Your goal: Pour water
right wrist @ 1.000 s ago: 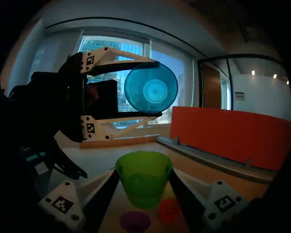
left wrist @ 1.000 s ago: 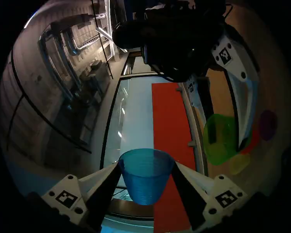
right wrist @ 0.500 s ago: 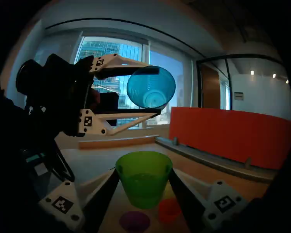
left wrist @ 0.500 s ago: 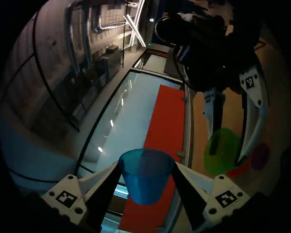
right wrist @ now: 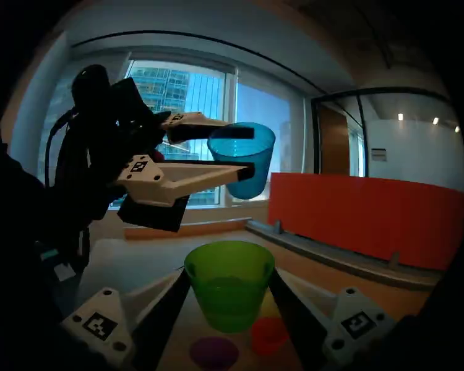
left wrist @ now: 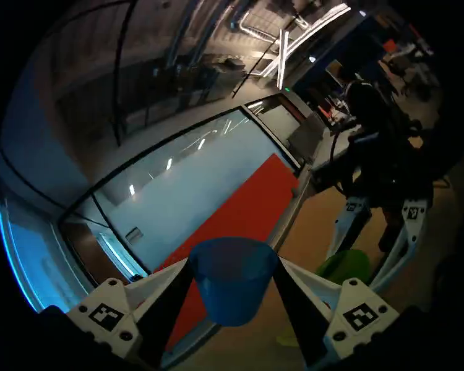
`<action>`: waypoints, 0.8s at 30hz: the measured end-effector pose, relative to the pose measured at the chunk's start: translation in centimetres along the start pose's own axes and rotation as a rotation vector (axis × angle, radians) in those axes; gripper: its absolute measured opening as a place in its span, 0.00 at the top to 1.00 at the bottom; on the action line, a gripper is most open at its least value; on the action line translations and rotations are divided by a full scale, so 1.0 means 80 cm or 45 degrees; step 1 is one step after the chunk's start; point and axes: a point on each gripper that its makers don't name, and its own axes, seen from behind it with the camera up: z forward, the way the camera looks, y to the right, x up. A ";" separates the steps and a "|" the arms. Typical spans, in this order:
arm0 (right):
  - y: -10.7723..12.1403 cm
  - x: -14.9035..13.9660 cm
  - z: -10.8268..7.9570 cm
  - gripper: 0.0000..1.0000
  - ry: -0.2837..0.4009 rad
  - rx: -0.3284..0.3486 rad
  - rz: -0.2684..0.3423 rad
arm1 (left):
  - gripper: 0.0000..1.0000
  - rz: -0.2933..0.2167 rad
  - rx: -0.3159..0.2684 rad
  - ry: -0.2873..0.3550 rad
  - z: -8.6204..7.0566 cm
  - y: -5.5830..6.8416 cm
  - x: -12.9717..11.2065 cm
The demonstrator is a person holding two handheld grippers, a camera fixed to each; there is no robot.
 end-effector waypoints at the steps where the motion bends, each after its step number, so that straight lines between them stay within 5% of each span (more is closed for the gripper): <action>1: 0.000 0.001 0.000 0.11 0.003 -0.001 0.001 | 0.13 -0.051 -0.007 0.003 0.000 -0.001 0.000; 8: 0.000 0.007 -0.004 0.11 0.022 -0.005 0.001 | 0.13 -0.385 -0.061 0.049 0.000 -0.005 0.004; 14: 0.001 0.011 -0.007 0.11 0.026 -0.008 -0.007 | 0.13 -0.558 -0.076 0.050 0.003 -0.012 -0.007; 18: 0.003 0.011 -0.008 0.11 0.027 -0.013 -0.006 | 0.13 -0.624 -0.076 0.029 0.006 -0.015 -0.021; 24: 0.010 0.007 -0.012 0.11 0.009 -0.032 -0.007 | 0.13 -0.638 -0.066 -0.023 0.004 -0.012 -0.052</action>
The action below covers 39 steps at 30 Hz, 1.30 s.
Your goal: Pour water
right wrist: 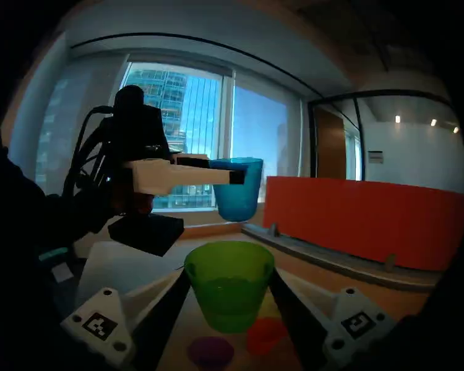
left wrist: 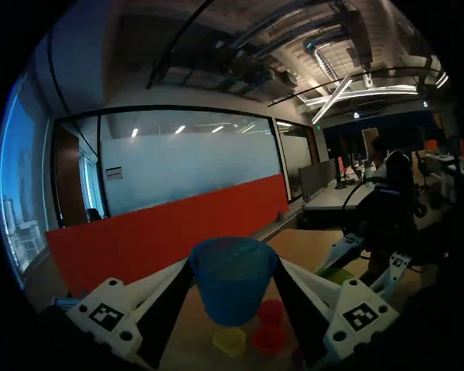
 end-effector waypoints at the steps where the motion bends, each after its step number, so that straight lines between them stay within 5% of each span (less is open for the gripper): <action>1: 0.002 -0.001 -0.001 0.11 -0.005 -0.006 -0.001 | 0.13 -0.004 0.004 -0.010 -0.001 -0.002 -0.006; 24: 0.079 -0.040 -0.058 0.11 -0.124 -0.200 0.032 | 0.12 -0.100 -0.011 -0.264 -0.013 -0.015 -0.146; 39: 0.095 -0.100 -0.067 0.11 -0.273 -0.208 0.076 | 0.12 -0.093 -0.055 -0.462 -0.008 0.005 -0.232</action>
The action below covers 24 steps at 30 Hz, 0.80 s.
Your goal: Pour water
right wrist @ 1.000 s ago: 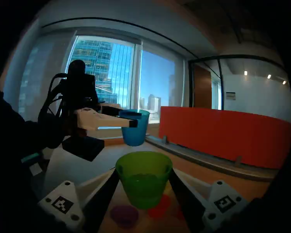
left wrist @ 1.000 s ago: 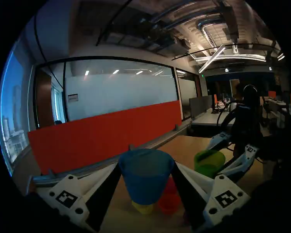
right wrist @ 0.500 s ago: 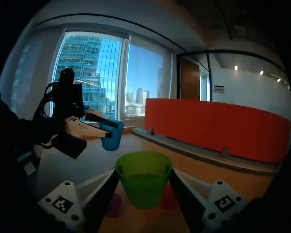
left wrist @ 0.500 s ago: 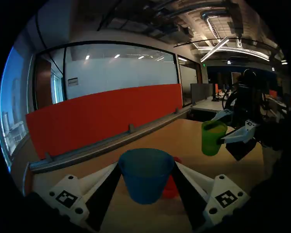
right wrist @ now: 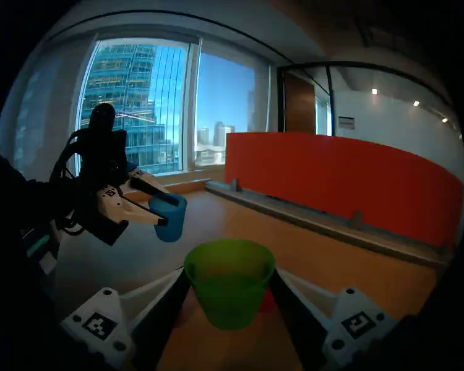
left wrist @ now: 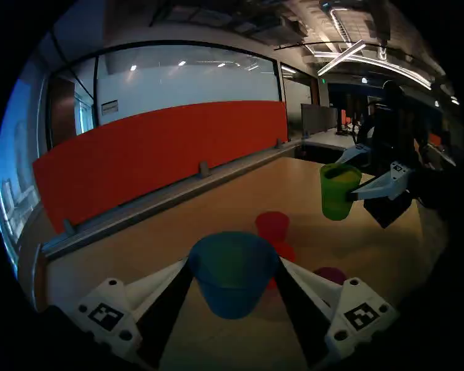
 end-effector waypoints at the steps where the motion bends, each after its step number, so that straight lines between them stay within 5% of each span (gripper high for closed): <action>1: 0.001 -0.004 0.001 0.11 -0.012 0.002 0.002 | 0.12 0.001 -0.003 -0.013 0.002 0.001 -0.005; 15: 0.010 -0.074 0.018 0.11 -0.214 0.026 -0.005 | 0.11 0.041 -0.068 -0.253 0.034 0.014 -0.084; 24: 0.017 -0.112 0.025 0.10 -0.317 0.029 -0.002 | 0.12 0.044 -0.105 -0.321 0.053 0.020 -0.112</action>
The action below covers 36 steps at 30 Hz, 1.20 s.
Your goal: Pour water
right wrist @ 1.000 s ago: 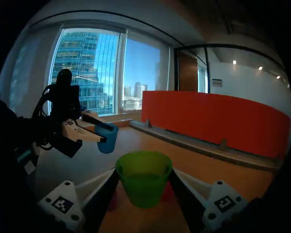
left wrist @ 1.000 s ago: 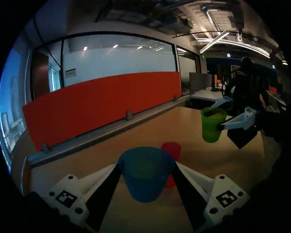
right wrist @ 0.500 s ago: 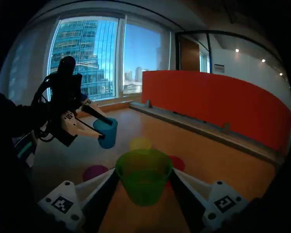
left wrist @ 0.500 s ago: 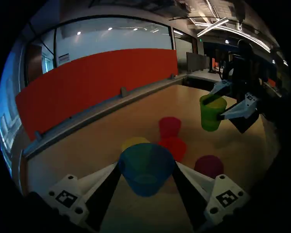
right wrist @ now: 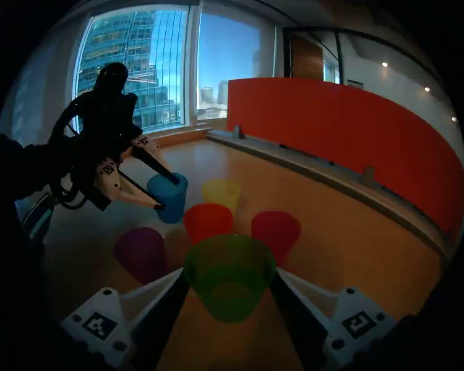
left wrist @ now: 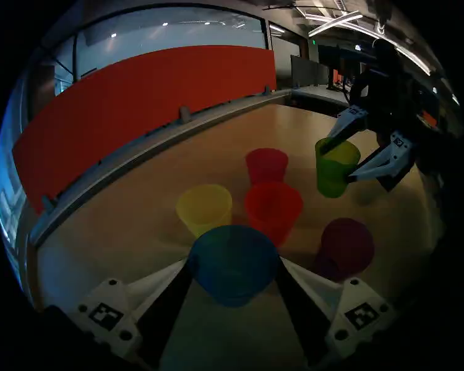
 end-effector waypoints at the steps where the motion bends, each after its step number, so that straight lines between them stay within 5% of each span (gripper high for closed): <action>1: 0.001 -0.003 0.001 0.10 -0.007 -0.001 0.001 | 0.12 -0.003 -0.005 -0.001 0.002 0.001 -0.001; 15: 0.009 -0.031 0.017 0.10 -0.062 -0.017 0.028 | 0.11 -0.036 -0.049 -0.013 0.021 0.010 -0.016; 36: 0.007 -0.056 0.020 0.10 -0.091 -0.018 0.048 | 0.12 -0.068 -0.059 -0.023 0.018 0.010 -0.029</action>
